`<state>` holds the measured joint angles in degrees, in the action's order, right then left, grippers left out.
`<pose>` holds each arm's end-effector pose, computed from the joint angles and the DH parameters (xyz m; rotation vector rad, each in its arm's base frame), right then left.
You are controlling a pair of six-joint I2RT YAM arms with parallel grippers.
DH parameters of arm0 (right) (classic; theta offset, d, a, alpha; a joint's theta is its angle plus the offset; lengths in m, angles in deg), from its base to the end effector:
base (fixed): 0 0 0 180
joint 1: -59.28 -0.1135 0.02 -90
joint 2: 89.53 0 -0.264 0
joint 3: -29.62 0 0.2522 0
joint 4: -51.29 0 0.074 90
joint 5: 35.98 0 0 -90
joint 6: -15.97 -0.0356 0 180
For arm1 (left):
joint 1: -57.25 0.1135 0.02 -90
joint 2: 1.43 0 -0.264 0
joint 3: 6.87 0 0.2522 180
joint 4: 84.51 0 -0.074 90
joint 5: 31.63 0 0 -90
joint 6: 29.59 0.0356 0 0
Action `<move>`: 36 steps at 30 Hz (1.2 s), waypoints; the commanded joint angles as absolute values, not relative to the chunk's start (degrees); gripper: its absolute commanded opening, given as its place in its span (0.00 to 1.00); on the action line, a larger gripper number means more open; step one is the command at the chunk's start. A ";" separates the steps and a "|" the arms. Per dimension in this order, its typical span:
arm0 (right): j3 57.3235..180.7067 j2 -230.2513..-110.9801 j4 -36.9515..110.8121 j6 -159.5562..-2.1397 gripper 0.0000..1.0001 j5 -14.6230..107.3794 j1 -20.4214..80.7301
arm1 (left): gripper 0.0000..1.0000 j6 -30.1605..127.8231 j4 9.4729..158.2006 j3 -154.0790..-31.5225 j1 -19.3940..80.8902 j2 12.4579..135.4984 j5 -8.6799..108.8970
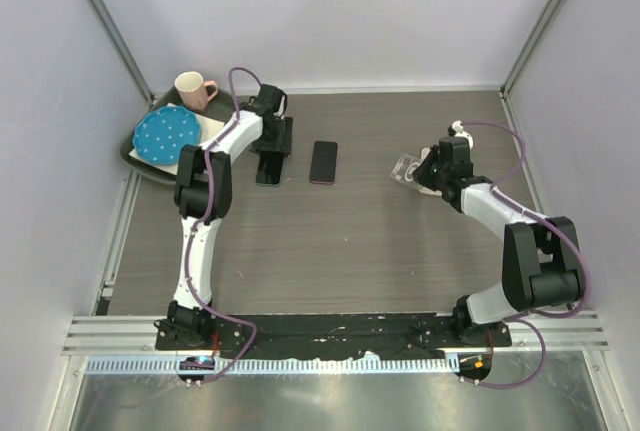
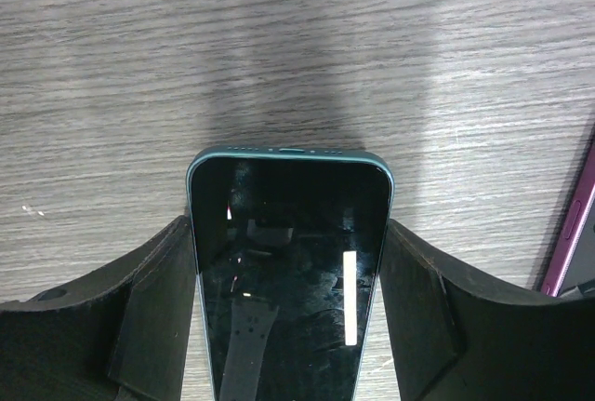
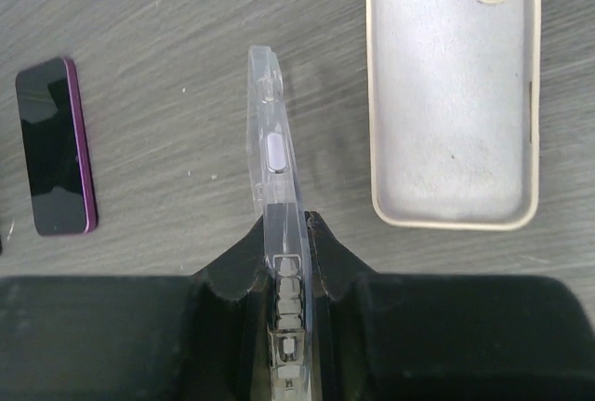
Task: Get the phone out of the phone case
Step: Place the phone at the center of the board, then place the phone case at the center of the board.
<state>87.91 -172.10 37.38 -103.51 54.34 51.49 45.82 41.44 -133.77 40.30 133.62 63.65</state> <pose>0.2991 0.0407 0.2038 0.4282 2.2191 0.3448 0.4864 -0.1448 0.1674 0.0243 2.6497 -0.0606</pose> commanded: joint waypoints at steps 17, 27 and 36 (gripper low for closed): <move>96.81 -186.02 38.67 -114.46 0.08 67.73 49.70 | 1.00 43.80 45.17 -130.77 39.76 123.73 58.55; 96.91 -190.61 39.20 -114.81 0.42 65.97 44.17 | 1.00 43.89 45.35 -127.86 39.76 120.65 56.00; 95.58 -187.10 38.41 -113.50 0.53 62.20 42.49 | 1.00 44.15 45.26 -127.86 39.67 120.39 55.47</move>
